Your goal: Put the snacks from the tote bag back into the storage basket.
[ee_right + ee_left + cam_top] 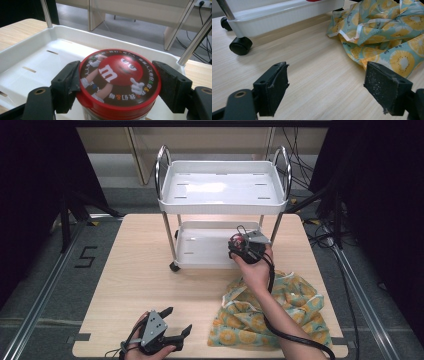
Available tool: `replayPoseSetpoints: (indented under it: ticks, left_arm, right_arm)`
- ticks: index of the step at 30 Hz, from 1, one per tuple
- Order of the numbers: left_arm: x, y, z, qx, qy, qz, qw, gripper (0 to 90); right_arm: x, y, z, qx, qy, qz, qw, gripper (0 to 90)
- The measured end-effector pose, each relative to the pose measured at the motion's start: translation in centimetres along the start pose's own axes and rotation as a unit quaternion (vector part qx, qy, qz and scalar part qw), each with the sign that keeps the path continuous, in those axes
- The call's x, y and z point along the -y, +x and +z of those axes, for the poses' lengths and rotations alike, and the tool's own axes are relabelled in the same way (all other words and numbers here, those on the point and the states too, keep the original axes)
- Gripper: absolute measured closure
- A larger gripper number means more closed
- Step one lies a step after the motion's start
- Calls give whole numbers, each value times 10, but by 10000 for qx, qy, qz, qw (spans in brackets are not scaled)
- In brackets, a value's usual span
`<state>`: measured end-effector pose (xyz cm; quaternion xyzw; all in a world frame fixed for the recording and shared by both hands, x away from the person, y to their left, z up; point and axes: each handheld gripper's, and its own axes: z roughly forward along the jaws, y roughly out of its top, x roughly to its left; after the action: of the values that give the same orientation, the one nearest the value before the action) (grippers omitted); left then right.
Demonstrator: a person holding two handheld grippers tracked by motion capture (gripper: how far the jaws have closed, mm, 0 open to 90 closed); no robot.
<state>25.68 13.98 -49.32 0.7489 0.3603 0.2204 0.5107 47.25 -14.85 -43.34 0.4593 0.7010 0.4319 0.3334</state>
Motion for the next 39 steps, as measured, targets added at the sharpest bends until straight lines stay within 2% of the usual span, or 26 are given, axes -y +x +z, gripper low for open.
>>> replayPoseSetpoints:
  ticks: [4, 5, 8, 9, 10, 12, 16, 21, 22, 23, 24, 25, 28, 33, 34, 39]
  left_arm:
    - [0, 0, 0, 9, -1, 7, 10000, 185]
    - [0, 0, 0, 3, 8, 9, 10000, 184]
    - [0, 0, -1, -12, 17, 75, 10000, 184]
    - [-1, 1, -1, -5, 26, 169, 9999, 184]
    - [-1, 1, -1, -4, 23, 165, 9999, 184]
    - [-1, 1, -1, 5, 22, 164, 9999, 184]
    - [-1, 1, -1, 0, 28, 163, 9999, 184]
    - [-1, 1, -1, 2, 27, 165, 9999, 184]
    - [-1, 0, -1, 6, 22, 147, 9999, 184]
    - [0, -1, -1, -5, 17, 44, 10000, 184]
    - [0, -1, -1, -2, 21, 39, 10000, 184]
    - [0, -1, -1, -2, 20, 38, 10000, 184]
    - [0, -1, -1, -5, 17, 18, 10000, 184]
    - [0, -1, -1, -2, 7, 23, 10000, 184]
    - [0, -1, -1, -7, 16, 39, 10000, 184]
    - [0, -1, -1, 3, 26, 54, 10000, 184]
  right_arm:
    - [1, 1, 3, -21, 31, -1, 10000, 268]
    - [1, -1, 4, -13, -23, -143, 9999, 268]
    - [1, -1, 5, 33, 54, -121, 9999, 268]
    - [2, 1, 5, 4, 61, 109, 9999, 268]
    - [2, 0, 4, -5, 81, 65, 9999, 268]
    - [3, 1, 6, 29, 55, 136, 9999, 268]
    - [5, -1, 8, 84, 64, 2, 9999, 267]
    - [9, -1, 11, 94, 101, 46, 9999, 267]
    - [9, -1, 11, 105, 128, 19, 9999, 267]
    - [10, -1, 12, 125, 140, 42, 9998, 267]
    - [11, -1, 13, 137, 115, 65, 9998, 267]
    - [12, -1, 13, 138, 200, 33, 9997, 267]
    - [13, -1, 15, 95, 168, 158, 9997, 267]
    - [15, 0, 16, 77, 271, 172, 9995, 266]
    - [16, -1, 16, 74, 270, 116, 9995, 267]
    - [17, 0, 17, 106, 230, 145, 9996, 266]
